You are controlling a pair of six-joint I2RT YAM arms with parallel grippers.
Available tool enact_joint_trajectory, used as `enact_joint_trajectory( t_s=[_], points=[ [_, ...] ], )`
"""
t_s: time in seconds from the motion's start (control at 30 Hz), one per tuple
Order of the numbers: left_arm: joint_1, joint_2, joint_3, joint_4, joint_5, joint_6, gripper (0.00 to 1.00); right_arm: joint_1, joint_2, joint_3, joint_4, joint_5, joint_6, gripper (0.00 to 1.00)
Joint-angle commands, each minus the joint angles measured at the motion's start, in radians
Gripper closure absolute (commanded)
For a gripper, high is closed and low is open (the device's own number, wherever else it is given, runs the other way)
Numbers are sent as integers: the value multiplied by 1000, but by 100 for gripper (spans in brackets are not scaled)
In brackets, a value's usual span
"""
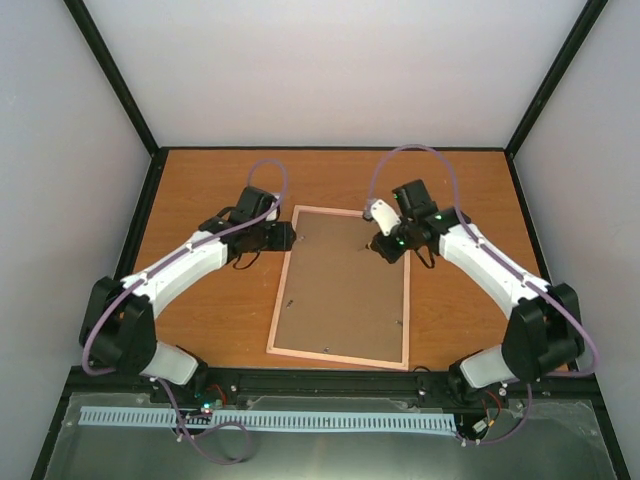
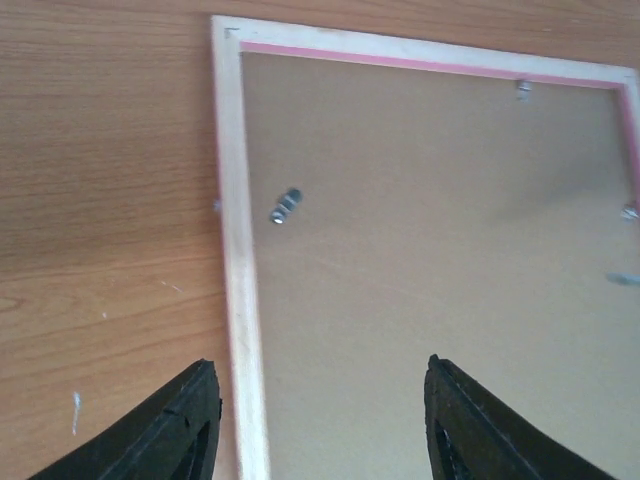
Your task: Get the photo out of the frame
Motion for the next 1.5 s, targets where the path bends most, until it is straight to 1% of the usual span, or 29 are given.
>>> enact_joint_trajectory(
  t_s=[0.0,0.07,0.13,0.2,0.37,0.5,0.63,0.7,0.8,0.9,0.97,1.1,1.17,1.23,1.33,1.4,1.47],
  points=[
    [-39,-89,1,-114,83,11,45,-64,-121,-114,115,-54,-22,97],
    [-81,-108,-35,-107,189,37,48,-89,-166,-191,188,-48,3,97],
    [-149,-119,-64,-91,254,61,50,-108,-180,-237,232,-51,0,97],
    [-243,-118,-79,-93,277,58,51,-117,-173,-230,217,-22,-10,97],
    [-460,-128,-169,-59,307,-25,50,-136,-208,-258,227,-49,-22,97],
    [-525,-137,-266,-24,351,-103,51,-137,-212,-261,227,-59,-28,97],
    [-559,-197,-351,-4,334,-178,51,-137,-198,-258,223,-44,-37,97],
    [-559,-244,-396,2,334,-210,51,-138,-198,-258,221,-44,-41,97],
    [-559,-303,-441,-20,350,-268,55,-137,-206,-260,219,-51,-43,97],
    [-559,-357,-497,-44,364,-354,56,-137,-211,-255,216,-56,-43,97],
    [-558,-377,-521,-72,347,-417,56,-139,-214,-252,209,-63,-42,97],
    [-552,-356,-554,-100,333,-492,50,-138,-221,-256,207,-72,-38,97],
    [-536,-332,-550,-144,258,-533,44,-139,-217,-254,206,-77,-37,97],
    [-495,-325,-548,-136,184,-555,41,-138,-212,-253,204,-80,-37,97],
    [-370,-346,-550,-78,131,-540,42,-140,-211,-255,200,-79,-35,97],
    [-254,-352,-524,-85,36,-512,42,-146,-214,-257,199,-88,-33,97],
    [-129,-348,-500,-28,7,-453,42,-153,-214,-263,202,-84,-37,97]
  ],
)
